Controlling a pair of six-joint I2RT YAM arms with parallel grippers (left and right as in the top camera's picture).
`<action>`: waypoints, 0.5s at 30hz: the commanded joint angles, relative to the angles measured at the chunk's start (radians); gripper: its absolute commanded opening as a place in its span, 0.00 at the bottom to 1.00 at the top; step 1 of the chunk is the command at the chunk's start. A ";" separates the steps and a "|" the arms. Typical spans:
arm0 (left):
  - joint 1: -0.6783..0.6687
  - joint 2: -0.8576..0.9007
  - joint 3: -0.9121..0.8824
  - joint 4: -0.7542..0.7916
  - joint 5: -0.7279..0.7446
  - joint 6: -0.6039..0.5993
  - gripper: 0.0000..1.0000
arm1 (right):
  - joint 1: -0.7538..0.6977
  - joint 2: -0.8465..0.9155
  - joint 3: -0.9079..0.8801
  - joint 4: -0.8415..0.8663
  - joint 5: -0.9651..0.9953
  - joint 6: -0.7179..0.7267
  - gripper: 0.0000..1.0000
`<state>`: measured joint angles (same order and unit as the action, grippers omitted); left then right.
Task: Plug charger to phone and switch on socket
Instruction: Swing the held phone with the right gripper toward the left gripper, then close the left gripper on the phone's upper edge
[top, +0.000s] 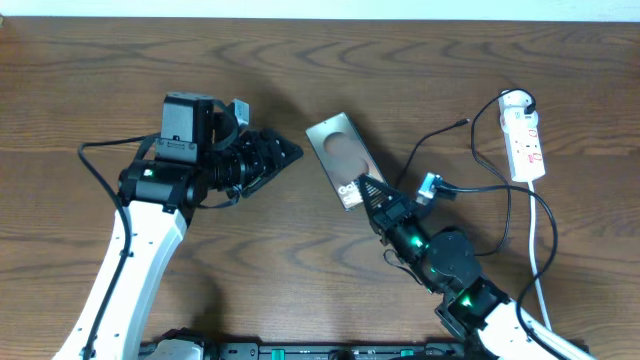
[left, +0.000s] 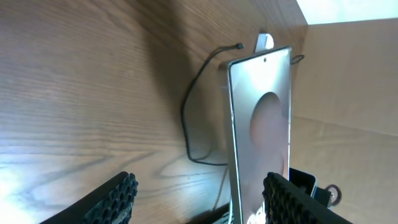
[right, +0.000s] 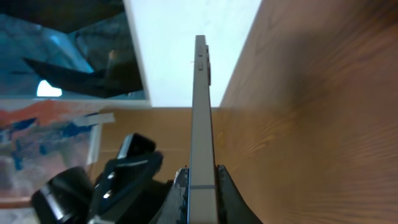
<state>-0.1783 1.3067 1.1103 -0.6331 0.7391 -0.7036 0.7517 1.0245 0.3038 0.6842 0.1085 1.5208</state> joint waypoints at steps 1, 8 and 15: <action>-0.037 0.022 0.006 0.032 0.039 -0.043 0.67 | -0.005 0.038 0.018 0.075 -0.056 0.023 0.01; -0.093 0.054 0.006 0.121 0.039 -0.085 0.66 | -0.005 0.074 0.018 0.096 -0.097 0.080 0.01; -0.093 0.057 0.006 0.127 0.036 -0.108 0.62 | -0.005 0.074 0.018 0.178 -0.101 0.083 0.01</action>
<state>-0.2710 1.3605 1.1103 -0.5117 0.7647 -0.7933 0.7517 1.1091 0.3035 0.8307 0.0170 1.5898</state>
